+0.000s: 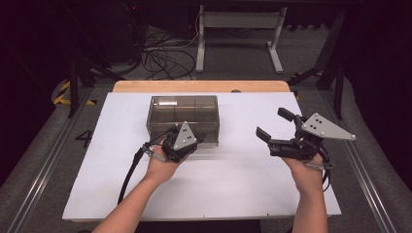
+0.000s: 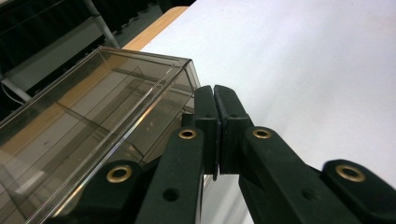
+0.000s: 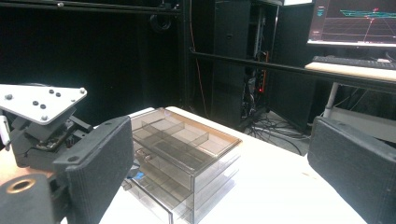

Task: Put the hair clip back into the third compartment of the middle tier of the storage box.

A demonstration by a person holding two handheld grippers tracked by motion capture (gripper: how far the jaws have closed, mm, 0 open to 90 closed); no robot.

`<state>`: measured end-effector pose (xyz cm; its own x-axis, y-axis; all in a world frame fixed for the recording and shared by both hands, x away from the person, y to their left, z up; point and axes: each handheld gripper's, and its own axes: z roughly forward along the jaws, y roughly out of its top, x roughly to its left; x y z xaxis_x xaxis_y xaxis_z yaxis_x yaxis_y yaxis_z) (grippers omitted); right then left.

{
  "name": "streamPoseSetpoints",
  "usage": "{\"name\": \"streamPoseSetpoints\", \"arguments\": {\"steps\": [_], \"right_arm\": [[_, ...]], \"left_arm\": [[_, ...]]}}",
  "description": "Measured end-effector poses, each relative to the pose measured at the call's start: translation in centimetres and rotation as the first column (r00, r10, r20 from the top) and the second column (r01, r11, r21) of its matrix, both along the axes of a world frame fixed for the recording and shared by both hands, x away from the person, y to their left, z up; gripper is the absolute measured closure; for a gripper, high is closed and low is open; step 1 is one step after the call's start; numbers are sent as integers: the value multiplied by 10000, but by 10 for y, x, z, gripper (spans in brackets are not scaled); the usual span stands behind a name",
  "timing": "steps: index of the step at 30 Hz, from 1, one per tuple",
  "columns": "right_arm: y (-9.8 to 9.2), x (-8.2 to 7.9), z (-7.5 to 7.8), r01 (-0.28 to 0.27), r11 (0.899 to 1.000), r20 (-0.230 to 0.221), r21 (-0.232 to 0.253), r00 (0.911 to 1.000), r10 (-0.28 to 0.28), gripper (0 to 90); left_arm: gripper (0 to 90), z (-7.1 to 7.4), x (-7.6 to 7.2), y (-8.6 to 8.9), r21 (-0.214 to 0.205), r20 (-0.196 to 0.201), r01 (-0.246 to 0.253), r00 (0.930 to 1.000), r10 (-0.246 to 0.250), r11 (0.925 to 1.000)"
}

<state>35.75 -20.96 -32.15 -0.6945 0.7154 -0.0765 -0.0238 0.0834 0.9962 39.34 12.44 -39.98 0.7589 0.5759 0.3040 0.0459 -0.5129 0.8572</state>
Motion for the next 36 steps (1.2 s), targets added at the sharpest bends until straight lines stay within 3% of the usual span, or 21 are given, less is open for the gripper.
{"name": "streamPoseSetpoints", "arguments": {"steps": [15,22,36], "right_arm": [[-1,0,0,-29,10000,0,22,10000,29,80],[-1,0,0,-37,10000,25,-38,10000,37,80],[-1,0,0,-25,10000,-70,41,10000,26,80]], "left_arm": [[887,-2,10,-5,-621,-223,-138,9997,124,9980],[886,-5,16,-8,-1155,-340,-385,9988,348,9926],[885,-14,28,-9,-1211,-825,-592,9954,494,9909]]}}
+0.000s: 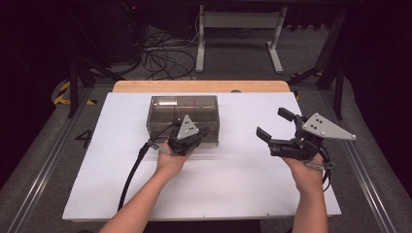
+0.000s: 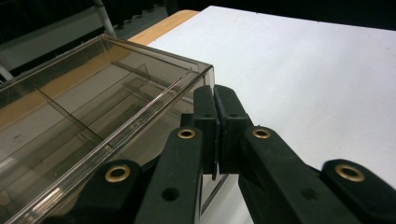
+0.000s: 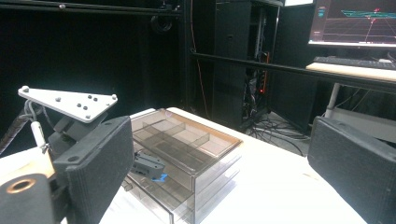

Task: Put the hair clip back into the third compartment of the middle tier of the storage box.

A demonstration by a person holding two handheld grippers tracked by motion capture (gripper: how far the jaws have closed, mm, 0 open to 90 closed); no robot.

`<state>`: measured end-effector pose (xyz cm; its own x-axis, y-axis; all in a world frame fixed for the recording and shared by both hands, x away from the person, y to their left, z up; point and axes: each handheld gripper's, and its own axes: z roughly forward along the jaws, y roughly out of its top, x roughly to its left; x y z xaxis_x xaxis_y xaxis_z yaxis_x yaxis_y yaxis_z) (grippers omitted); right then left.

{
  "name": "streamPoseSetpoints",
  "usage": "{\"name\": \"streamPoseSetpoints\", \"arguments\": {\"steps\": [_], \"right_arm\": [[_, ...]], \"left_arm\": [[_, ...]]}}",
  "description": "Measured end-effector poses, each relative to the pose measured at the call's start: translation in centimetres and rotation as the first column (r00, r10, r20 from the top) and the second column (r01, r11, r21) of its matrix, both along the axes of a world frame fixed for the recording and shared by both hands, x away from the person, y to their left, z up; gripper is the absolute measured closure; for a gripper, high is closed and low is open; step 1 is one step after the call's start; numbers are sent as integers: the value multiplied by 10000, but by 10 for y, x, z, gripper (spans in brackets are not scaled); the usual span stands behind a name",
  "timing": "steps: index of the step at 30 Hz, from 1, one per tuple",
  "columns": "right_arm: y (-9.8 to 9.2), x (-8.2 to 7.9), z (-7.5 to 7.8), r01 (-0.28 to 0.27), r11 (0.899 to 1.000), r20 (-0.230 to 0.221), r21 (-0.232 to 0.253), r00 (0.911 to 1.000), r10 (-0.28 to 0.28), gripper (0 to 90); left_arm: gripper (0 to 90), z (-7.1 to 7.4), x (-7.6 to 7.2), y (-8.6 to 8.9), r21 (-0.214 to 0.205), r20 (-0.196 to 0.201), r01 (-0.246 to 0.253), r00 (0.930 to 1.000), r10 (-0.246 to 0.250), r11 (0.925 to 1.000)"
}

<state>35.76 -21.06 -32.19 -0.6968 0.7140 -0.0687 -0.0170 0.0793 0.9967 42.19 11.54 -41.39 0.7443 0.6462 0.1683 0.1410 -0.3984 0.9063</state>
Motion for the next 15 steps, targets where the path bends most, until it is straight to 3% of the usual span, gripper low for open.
{"name": "streamPoseSetpoints", "arguments": {"steps": [15], "right_arm": [[1,1,-1,-25,10000,-21,5,10000,25,80]], "left_arm": [[884,-10,9,-2,275,-371,-277,9989,288,9992]]}}
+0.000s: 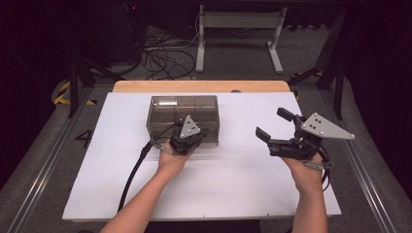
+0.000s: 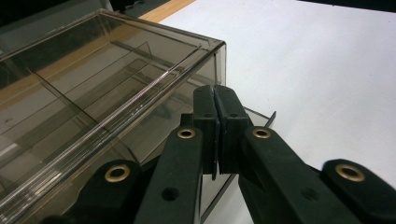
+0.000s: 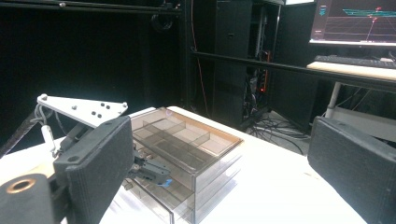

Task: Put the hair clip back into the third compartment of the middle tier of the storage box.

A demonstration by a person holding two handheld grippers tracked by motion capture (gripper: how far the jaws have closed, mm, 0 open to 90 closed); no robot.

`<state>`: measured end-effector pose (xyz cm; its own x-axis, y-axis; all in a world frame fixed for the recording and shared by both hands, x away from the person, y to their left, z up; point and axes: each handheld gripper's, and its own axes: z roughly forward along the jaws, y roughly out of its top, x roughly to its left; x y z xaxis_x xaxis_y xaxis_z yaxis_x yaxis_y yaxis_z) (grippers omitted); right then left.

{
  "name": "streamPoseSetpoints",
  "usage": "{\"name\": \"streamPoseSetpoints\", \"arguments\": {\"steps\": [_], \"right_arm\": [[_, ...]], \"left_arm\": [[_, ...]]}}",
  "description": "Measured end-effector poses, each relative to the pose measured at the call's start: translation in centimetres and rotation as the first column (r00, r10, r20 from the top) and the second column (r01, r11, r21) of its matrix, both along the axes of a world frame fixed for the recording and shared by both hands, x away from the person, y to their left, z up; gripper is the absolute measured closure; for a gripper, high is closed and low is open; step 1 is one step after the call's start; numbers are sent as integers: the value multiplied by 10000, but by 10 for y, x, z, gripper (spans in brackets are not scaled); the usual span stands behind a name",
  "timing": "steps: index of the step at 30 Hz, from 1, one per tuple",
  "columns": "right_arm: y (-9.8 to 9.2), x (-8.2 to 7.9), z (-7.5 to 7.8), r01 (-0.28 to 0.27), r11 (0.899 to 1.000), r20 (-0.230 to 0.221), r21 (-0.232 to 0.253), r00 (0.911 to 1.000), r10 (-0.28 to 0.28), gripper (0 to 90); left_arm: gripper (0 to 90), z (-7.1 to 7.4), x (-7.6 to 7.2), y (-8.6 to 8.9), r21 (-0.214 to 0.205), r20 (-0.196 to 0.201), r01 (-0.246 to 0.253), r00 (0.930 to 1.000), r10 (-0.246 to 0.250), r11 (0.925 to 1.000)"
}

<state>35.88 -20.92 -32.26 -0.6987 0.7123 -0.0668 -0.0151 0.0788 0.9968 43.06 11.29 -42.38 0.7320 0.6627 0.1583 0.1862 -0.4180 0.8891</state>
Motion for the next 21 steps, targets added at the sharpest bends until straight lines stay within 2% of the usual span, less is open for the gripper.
{"name": "streamPoseSetpoints", "arguments": {"steps": [10,21], "right_arm": [[0,1,-1,-31,9998,54,-176,10000,32,80],[3,2,-2,-57,9999,-32,-84,10000,56,80]], "left_arm": [[882,-5,3,-2,158,-225,-96,9997,99,9998],[869,-6,5,-1,269,-339,-145,9993,154,9995]]}}
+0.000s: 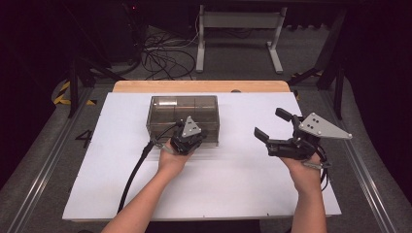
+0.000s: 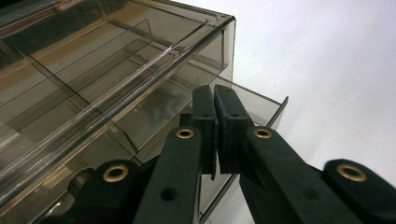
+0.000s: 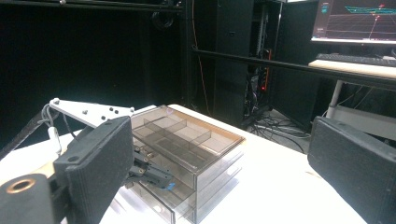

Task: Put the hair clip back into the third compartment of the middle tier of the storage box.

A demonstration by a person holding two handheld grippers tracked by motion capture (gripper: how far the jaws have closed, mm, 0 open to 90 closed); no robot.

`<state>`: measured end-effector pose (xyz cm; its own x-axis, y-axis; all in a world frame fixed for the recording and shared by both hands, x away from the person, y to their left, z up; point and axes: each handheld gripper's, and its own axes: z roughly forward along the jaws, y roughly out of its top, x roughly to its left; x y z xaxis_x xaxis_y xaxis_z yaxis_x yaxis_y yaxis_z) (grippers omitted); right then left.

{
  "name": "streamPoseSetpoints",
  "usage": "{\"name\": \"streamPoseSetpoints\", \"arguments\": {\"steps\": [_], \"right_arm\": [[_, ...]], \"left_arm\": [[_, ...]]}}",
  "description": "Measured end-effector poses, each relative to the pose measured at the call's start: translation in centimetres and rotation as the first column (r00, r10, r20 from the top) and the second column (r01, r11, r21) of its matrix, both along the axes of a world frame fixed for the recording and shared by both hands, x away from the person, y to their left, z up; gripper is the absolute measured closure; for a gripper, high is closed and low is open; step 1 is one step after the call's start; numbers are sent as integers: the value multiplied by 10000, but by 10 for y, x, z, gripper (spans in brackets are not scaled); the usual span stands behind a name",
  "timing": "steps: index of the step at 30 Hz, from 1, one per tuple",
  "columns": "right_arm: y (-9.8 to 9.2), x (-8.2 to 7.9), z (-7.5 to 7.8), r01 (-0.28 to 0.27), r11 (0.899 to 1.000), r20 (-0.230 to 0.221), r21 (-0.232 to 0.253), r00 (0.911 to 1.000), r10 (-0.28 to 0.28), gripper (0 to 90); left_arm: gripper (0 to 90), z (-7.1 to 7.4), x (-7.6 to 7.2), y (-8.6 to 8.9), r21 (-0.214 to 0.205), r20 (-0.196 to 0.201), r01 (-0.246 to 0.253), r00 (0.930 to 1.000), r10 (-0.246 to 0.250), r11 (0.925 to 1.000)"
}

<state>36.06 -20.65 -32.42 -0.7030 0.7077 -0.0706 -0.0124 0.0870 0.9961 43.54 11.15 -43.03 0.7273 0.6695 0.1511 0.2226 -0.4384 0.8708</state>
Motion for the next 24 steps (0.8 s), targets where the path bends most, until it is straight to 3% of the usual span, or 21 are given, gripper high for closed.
{"name": "streamPoseSetpoints", "arguments": {"steps": [14,24], "right_arm": [[1,1,-1,-6,10000,-55,2,10000,6,80],[1,2,-2,-8,10000,-64,-32,10000,8,80]], "left_arm": [[779,8,-5,3,-343,188,100,9998,-94,9994],[617,23,-12,15,-1112,407,61,9992,-15,9938]]}}
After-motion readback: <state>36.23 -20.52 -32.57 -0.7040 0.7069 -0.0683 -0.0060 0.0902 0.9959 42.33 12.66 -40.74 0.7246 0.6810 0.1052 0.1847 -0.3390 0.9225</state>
